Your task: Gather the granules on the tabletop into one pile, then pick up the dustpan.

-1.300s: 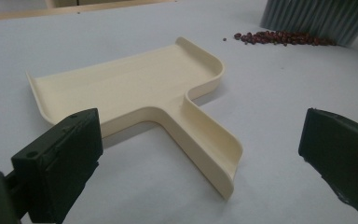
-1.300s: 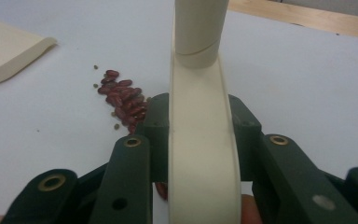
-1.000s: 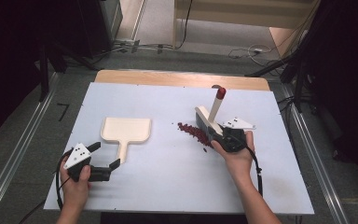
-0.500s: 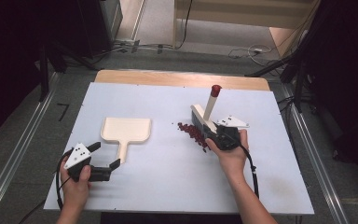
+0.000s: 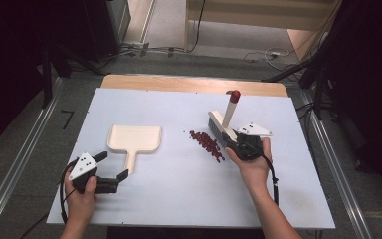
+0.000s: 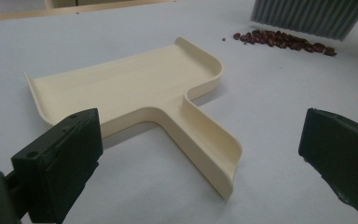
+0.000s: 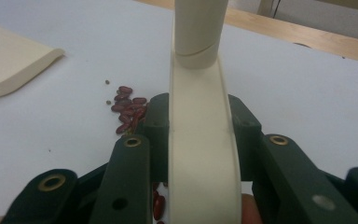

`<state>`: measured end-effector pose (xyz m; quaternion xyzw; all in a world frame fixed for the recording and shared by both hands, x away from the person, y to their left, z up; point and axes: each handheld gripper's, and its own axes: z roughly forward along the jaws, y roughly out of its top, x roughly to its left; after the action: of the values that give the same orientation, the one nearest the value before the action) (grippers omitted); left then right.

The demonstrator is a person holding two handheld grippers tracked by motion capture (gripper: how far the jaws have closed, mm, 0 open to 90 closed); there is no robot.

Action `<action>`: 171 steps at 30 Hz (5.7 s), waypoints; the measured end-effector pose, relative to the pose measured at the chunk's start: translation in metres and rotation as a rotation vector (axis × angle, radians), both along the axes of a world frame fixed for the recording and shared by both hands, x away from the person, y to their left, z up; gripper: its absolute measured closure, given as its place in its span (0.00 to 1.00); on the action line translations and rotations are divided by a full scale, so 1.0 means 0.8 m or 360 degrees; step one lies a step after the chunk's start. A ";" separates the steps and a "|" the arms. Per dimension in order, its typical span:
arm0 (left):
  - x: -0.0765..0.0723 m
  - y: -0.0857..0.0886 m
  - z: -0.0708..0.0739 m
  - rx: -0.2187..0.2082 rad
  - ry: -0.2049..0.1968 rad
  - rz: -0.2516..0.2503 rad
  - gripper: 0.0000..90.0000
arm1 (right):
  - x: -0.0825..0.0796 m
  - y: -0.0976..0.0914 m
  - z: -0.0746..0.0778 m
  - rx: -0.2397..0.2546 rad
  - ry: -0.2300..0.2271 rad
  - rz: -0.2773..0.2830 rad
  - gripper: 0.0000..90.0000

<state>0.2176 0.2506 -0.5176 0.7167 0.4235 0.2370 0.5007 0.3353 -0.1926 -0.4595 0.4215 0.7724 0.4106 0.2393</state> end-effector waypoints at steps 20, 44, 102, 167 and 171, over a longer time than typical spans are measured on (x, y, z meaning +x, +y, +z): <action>0.000 0.000 0.000 -0.0008 -0.0001 -0.0003 0.00 | -0.003 0.034 -0.004 -0.0036 -0.0010 0.0042 0.72; 0.000 0.000 0.000 -0.0001 -0.0002 -0.0001 0.00 | 0.001 0.001 -0.002 -0.0052 0.0091 0.0835 0.72; -0.003 -0.022 0.006 0.0110 -0.0030 0.0011 0.00 | -0.020 -0.074 0.031 0.0300 -0.0075 0.0134 0.72; 0.046 -0.098 -0.004 0.0308 0.0426 0.0657 0.73 | -0.022 -0.138 0.025 0.0278 -0.0092 -0.0003 0.72; 0.047 -0.091 -0.003 0.0274 0.0431 0.0607 0.73 | -0.022 -0.138 0.024 0.0278 -0.0091 -0.0004 0.72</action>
<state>0.2551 0.1781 -0.5203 0.6891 0.5925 0.2643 0.3227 0.3177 -0.3030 -0.4400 0.4298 0.7258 0.4880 0.2242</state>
